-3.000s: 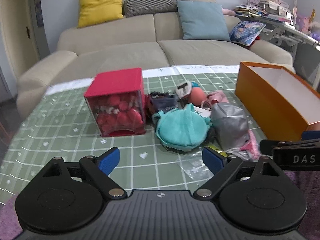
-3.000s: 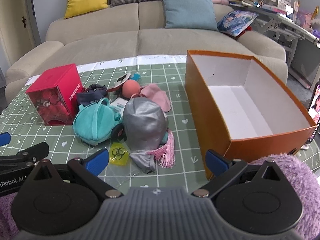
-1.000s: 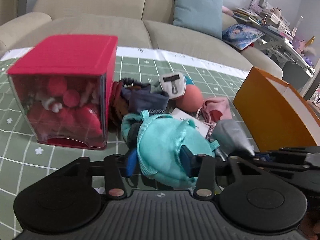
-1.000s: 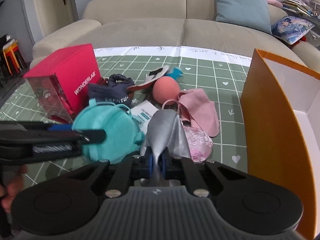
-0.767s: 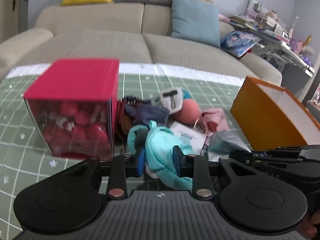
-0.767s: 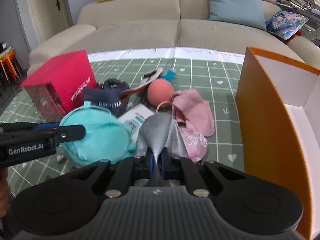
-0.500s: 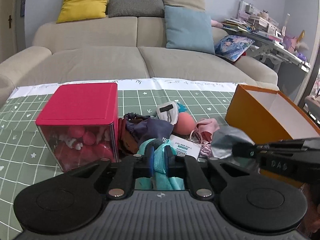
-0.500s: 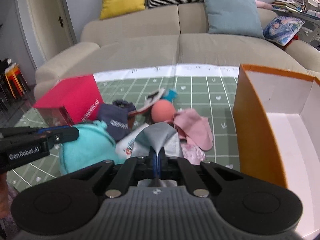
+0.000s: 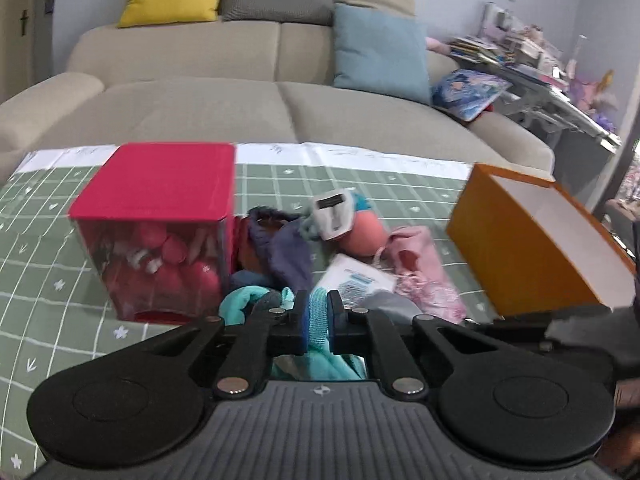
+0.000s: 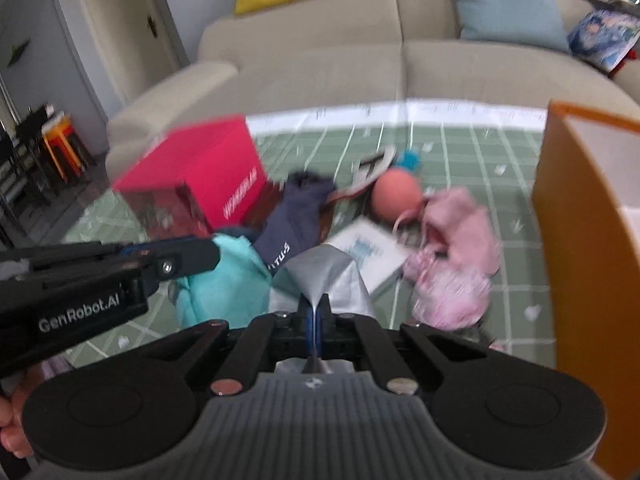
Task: Organize soft objects
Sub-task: 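Lift the teal plush with the left tool while the right tool lifts the silver cloth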
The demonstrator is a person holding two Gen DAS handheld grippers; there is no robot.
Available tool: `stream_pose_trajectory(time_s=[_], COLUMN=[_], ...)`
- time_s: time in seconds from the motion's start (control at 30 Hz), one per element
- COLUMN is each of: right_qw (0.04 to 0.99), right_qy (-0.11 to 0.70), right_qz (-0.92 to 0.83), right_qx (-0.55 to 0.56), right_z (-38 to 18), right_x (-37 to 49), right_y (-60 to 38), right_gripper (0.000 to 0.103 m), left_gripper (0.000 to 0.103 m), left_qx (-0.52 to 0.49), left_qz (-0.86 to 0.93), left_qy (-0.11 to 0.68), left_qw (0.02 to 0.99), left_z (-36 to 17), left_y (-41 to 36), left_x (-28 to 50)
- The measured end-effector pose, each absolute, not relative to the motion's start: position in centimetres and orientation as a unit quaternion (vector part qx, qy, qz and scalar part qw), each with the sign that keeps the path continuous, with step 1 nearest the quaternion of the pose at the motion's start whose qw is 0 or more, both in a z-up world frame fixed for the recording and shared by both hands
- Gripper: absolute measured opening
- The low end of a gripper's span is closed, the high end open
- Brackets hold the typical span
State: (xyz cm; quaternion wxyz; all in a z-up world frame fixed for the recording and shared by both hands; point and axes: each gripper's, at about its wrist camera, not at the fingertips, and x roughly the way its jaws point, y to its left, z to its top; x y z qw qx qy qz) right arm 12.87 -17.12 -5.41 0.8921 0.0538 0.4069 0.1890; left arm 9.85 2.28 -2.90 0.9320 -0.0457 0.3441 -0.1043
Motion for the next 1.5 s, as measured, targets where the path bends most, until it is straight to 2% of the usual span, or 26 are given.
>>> stream_pose_trajectory(time_s=[0.07, 0.17, 0.23, 0.3, 0.4, 0.47, 0.5, 0.53, 0.57, 0.67, 0.8, 0.83, 0.93, 1.03, 1.17, 1.27, 1.33, 1.4, 1.43, 1.5], right_qw=[0.889, 0.886, 0.885, 0.884, 0.884, 0.885, 0.887, 0.888, 0.891, 0.905, 0.902, 0.899, 0.889, 0.884, 0.882, 0.882, 0.881, 0.881, 0.881, 0.881], right_qy=[0.415, 0.422, 0.425, 0.427, 0.429, 0.426, 0.423, 0.421, 0.418, 0.394, 0.404, 0.411, 0.430, 0.437, 0.438, 0.441, 0.442, 0.441, 0.440, 0.441], right_qz=[0.189, 0.190, 0.187, 0.186, 0.187, 0.184, 0.183, 0.181, 0.178, 0.161, 0.151, 0.150, 0.156, 0.166, 0.170, 0.166, 0.168, 0.169, 0.171, 0.171], right_qx=[0.035, 0.031, 0.030, 0.025, 0.021, 0.021, 0.022, 0.022, 0.022, 0.018, 0.016, 0.019, 0.024, 0.028, 0.014, 0.024, 0.025, 0.020, 0.020, 0.025], right_z=[-6.3, -6.8, -7.1, -7.4, -7.6, -7.5, -7.3, -7.1, -6.9, -6.1, -6.7, -7.1, -8.0, -8.7, -9.4, -9.7, -9.8, -9.7, -9.6, -9.5], right_x=[12.8, 12.9, 13.0, 13.0, 12.8, 12.7, 12.6, 12.6, 12.5, 11.8, 12.3, 12.6, 13.0, 13.2, 13.2, 13.5, 13.5, 13.4, 13.4, 13.4], right_y=[-16.5, -16.5, -16.6, -16.6, -16.6, -16.6, -16.7, -16.9, -17.0, -17.5, -17.6, -17.7, -17.4, -16.9, -16.3, -16.7, -16.7, -16.7, -16.7, -16.9], right_gripper=[0.000, 0.000, 0.000, 0.000, 0.004, 0.007, 0.010, 0.026, 0.048, 0.072, 0.076, 0.075, 0.059, 0.057, 0.044, 0.038, 0.034, 0.026, 0.022, 0.021], left_gripper=[0.015, 0.028, 0.041, 0.068, 0.084, 0.090, 0.092, 0.092, 0.093, 0.093, 0.090, 0.090, 0.091, 0.090, 0.089, 0.081, 0.071, 0.054, 0.050, 0.043], left_qx=[-0.065, -0.069, -0.068, -0.068, -0.064, -0.069, -0.071, -0.072, -0.077, -0.122, -0.140, -0.138, -0.128, -0.122, -0.115, -0.116, -0.129, -0.140, -0.144, -0.160], left_qz=[-0.092, -0.071, -0.063, -0.047, -0.014, 0.009, 0.016, 0.024, 0.033, 0.027, 0.016, 0.011, 0.000, -0.010, -0.018, -0.030, -0.033, -0.038, -0.042, -0.059], left_qy=[0.351, 0.364, 0.379, 0.395, 0.418, 0.435, 0.442, 0.451, 0.461, 0.480, 0.486, 0.484, 0.472, 0.461, 0.447, 0.441, 0.439, 0.429, 0.422, 0.406], left_qw=[0.930, 0.926, 0.921, 0.915, 0.906, 0.898, 0.894, 0.889, 0.883, 0.868, 0.862, 0.864, 0.872, 0.879, 0.887, 0.889, 0.888, 0.891, 0.894, 0.898], left_z=[-3.3, -4.0, -4.6, -5.0, -5.6, -6.0, -6.2, -6.5, -6.9, -8.0, -8.5, -8.6, -8.9, -9.0, -9.1, -9.1, -8.9, -8.3, -7.9, -7.0], left_y=[2.9, 3.5, 3.9, 4.2, 4.9, 5.4, 5.6, 5.9, 6.2, 7.2, 7.1, 6.9, 6.3, 5.7, 4.9, 4.4, 4.6, 5.0, 5.1, 5.5], left_x=[10.1, 10.4, 10.4, 10.5, 10.2, 10.2, 10.1, 10.0, 10.0, 10.0, 10.1, 10.1, 10.1, 10.2, 10.5, 10.5, 10.5, 10.3, 10.1, 9.7])
